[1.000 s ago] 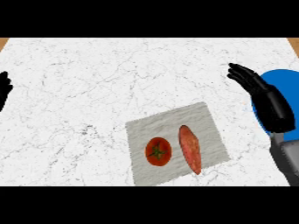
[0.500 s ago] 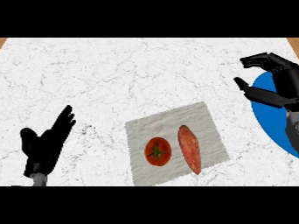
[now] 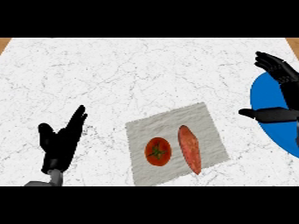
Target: Pick the sweet potato from the placemat and place it in the plate
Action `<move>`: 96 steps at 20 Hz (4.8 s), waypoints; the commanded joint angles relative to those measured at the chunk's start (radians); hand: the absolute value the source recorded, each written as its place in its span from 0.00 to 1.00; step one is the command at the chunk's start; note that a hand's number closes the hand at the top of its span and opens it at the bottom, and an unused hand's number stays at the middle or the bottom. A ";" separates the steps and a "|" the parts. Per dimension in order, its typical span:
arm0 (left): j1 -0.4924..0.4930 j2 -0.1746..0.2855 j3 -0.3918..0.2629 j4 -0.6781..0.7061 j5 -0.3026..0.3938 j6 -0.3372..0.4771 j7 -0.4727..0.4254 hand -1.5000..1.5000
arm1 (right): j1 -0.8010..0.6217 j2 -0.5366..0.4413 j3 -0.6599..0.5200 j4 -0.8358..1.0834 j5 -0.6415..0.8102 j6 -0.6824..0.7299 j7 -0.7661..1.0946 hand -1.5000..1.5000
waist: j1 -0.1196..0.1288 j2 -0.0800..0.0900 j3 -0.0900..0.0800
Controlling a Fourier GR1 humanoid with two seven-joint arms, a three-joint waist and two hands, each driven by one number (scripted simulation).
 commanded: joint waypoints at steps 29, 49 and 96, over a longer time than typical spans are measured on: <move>0.033 -0.050 0.034 0.019 -0.041 -0.047 0.014 0.50 | 0.079 0.081 0.387 -0.445 0.488 0.291 0.724 0.00 | 0.002 0.003 -0.005; 0.008 -0.092 0.072 0.040 -0.076 -0.086 0.025 0.50 | 0.118 0.276 0.406 -0.297 0.824 0.280 0.668 0.00 | 0.003 0.003 -0.005; 0.003 -0.089 0.091 -0.019 -0.097 -0.131 0.054 0.50 | -0.418 0.465 -0.315 0.086 2.008 -0.681 1.704 1.00 | 0.059 0.024 -0.004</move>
